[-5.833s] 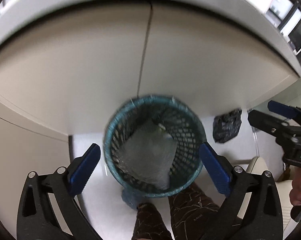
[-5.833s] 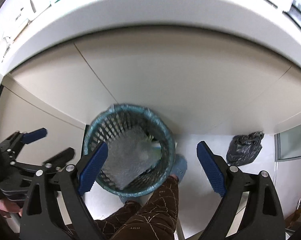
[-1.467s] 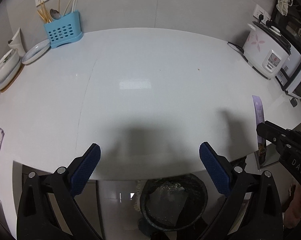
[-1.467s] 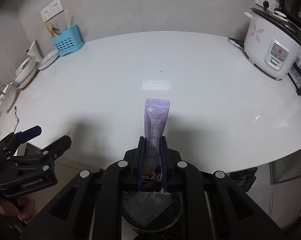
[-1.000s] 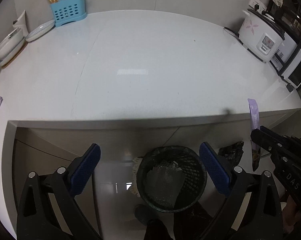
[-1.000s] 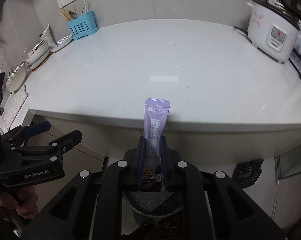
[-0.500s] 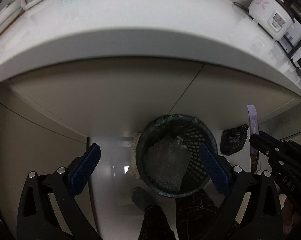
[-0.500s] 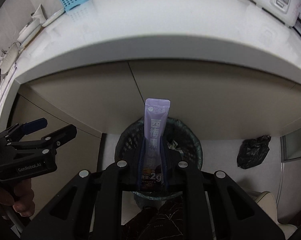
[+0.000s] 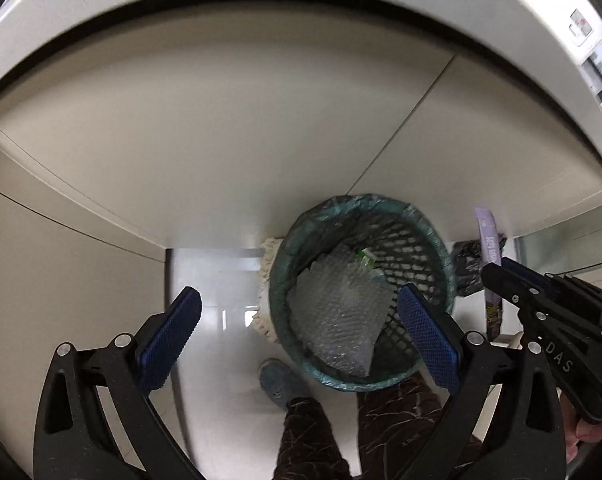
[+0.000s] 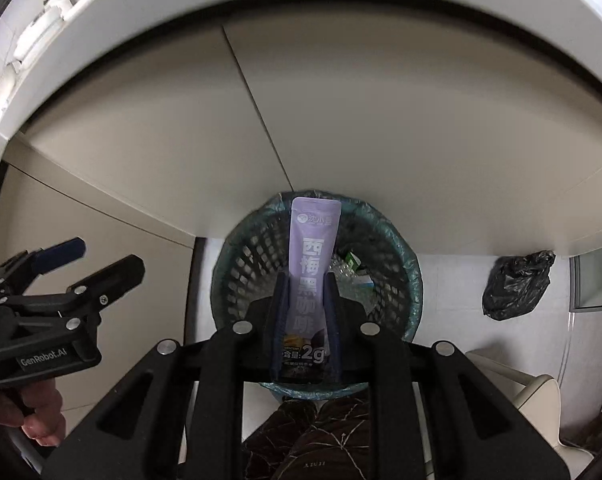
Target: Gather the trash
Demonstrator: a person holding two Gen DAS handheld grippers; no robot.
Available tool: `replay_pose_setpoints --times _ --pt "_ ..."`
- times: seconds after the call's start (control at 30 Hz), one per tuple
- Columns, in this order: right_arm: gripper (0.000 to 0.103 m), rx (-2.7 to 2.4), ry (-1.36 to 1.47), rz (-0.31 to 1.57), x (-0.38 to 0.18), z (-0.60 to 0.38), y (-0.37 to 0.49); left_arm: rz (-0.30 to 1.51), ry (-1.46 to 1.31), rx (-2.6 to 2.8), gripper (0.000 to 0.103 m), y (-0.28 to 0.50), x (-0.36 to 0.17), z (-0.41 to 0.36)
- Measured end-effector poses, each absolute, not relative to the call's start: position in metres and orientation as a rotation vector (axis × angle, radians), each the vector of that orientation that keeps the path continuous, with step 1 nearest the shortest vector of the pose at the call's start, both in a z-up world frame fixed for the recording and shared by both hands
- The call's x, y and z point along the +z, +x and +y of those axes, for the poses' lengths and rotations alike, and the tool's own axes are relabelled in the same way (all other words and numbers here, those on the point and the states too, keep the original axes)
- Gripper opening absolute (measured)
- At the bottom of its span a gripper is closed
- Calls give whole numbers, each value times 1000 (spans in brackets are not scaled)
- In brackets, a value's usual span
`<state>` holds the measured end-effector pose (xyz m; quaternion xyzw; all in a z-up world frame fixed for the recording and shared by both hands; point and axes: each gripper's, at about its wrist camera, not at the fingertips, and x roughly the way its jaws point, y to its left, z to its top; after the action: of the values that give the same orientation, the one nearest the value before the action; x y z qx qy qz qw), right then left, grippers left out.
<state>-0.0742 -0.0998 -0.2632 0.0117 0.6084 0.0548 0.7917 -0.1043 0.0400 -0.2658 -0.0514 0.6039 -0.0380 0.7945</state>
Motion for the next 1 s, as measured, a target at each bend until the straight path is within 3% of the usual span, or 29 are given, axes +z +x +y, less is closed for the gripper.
replay_pose_setpoints --times 0.23,0.53,0.6,1.0 --pt "24 113 17 1330 -277 -101 -73 1330 -126 -65 96 -103 -277 45" --pt "47 124 3 1307 -268 -99 -76 1321 -131 -62 96 -105 -276 46" --pt "58 125 2 1293 -261 -98 -77 1309 -131 -64 96 -106 -270 46" --pt "84 96 -11 1119 -168 -111 -88 1161 -126 -122 97 -110 -175 36"
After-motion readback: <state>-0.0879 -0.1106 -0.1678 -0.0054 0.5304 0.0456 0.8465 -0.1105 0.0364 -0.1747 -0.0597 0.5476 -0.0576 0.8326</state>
